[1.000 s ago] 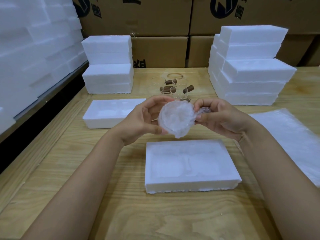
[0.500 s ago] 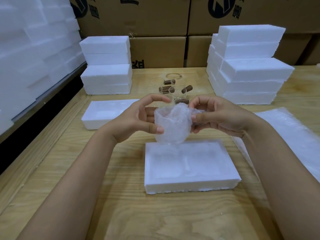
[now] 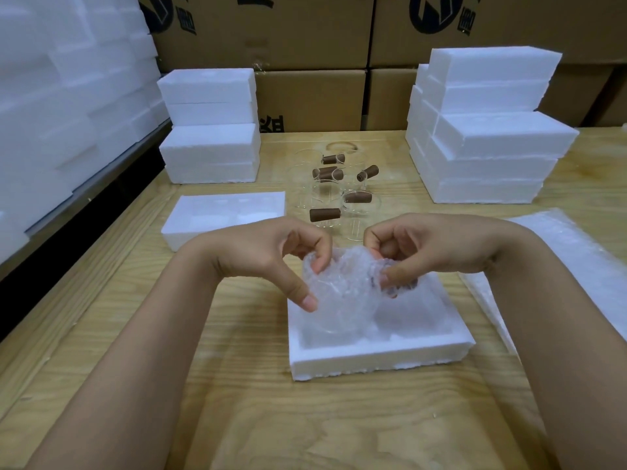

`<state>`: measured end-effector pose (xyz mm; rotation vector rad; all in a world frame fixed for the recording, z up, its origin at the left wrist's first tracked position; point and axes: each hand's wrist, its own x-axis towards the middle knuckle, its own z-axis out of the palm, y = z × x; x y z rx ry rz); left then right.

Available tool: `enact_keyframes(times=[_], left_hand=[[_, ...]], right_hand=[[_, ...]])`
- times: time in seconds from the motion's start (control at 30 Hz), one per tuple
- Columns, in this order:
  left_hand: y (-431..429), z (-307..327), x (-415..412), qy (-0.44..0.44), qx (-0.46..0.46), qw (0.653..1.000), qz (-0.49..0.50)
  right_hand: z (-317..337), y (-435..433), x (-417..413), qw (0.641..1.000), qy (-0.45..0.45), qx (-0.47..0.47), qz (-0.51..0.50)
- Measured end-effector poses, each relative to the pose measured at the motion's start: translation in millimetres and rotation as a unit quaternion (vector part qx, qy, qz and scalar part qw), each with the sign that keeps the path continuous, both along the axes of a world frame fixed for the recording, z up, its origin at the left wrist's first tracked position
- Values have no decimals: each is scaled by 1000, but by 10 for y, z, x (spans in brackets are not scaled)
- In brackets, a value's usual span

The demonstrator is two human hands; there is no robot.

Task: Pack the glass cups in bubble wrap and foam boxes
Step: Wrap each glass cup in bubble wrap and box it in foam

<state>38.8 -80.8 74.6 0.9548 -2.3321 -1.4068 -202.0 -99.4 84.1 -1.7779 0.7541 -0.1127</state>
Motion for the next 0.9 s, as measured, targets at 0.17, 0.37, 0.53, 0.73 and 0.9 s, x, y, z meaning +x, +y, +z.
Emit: enact_keyframes(times=[0.17, 0.37, 0.53, 0.73, 0.9], left_hand=[[-11, -31, -44, -90, -39, 995, 23], [-97, -141, -3, -91, -101, 983, 124], [-139, -232, 25, -31, -114, 971, 207], [-153, -308, -67, -72, -106, 977, 173], [-191, -395, -111, -85, -132, 978, 134]], right_hand=[[-25, -12, 35, 998, 51, -23, -2], [-187, -123, 50, 987, 34, -103, -118], [-330, -221, 55, 971, -17, -127, -200], [-431, -258, 46, 959, -82, -124, -241], [-378, -253, 20, 967, -62, -116, -216]])
